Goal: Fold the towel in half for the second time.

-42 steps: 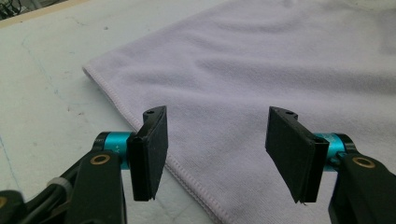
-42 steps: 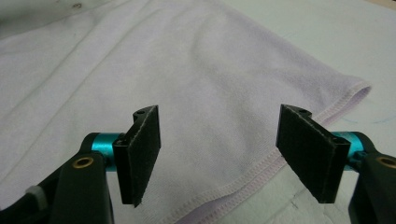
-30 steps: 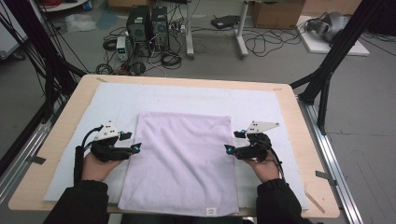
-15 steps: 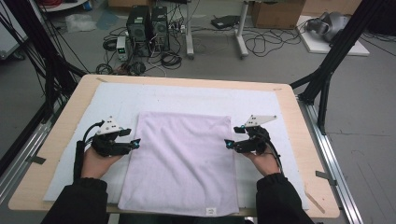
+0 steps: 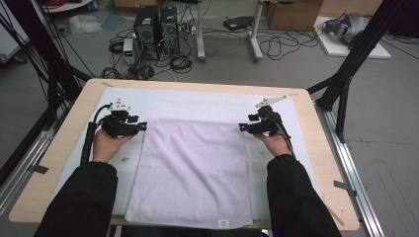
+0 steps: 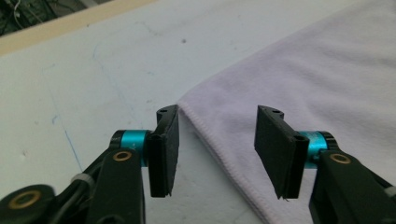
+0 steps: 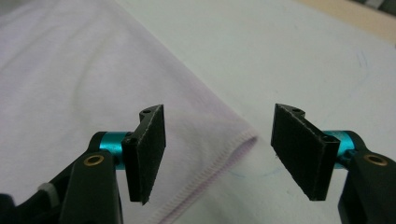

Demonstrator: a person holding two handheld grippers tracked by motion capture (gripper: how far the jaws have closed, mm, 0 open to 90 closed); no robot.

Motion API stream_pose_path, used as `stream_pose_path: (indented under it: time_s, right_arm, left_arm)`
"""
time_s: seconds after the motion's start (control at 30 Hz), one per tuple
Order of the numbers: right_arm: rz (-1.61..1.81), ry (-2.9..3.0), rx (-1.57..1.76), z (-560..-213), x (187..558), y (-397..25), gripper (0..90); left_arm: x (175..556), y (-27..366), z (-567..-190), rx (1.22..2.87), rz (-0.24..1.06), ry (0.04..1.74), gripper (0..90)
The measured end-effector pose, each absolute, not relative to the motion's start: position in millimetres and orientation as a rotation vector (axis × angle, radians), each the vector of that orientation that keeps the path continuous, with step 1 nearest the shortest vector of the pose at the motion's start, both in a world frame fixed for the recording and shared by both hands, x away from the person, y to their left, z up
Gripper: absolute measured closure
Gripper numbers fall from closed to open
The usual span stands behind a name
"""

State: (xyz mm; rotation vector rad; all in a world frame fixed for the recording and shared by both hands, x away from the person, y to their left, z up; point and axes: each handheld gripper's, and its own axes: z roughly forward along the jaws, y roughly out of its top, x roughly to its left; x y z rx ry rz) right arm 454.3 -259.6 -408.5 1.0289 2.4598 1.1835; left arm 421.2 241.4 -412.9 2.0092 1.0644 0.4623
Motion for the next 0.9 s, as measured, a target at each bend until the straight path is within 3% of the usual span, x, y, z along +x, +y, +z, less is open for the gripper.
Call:
stream_pose_path:
  time_s: [0.1, 0.3, 0.43, 0.5, 0.6, 0.9]
  right_arm:
    - [1.159, 2.481, 1.083, -422.7, 461.2, -260.0, 34.8]
    - [1.112, 2.486, 1.123, -435.6, 467.2, -255.6, 36.8]
    - [1.062, 2.501, 1.089, -441.4, 465.6, -251.7, 51.7]
    - [1.09, 2.503, 1.104, -441.5, 464.7, -252.1, 65.3]
    - [1.119, 2.534, 1.08, -441.9, 463.1, -248.4, 80.3]
    - [1.249, 2.513, 1.079, -425.8, 458.3, -253.3, 83.7]
  left_arm:
    - [428.8, 241.7, -424.6, 2.021, 0.412, 1.113, 54.7]
    - [436.6, 229.2, -441.1, 2.039, 0.423, 1.166, 50.5]
    - [436.9, 227.8, -442.8, 2.024, 0.425, 1.17, 60.7]
    - [436.3, 225.7, -443.7, 2.021, 0.382, 1.137, 74.4]
    - [436.2, 225.5, -443.8, 2.016, 0.363, 1.129, 83.7]
    - [430.1, 230.1, -430.7, 1.981, 0.369, 1.091, 86.0]
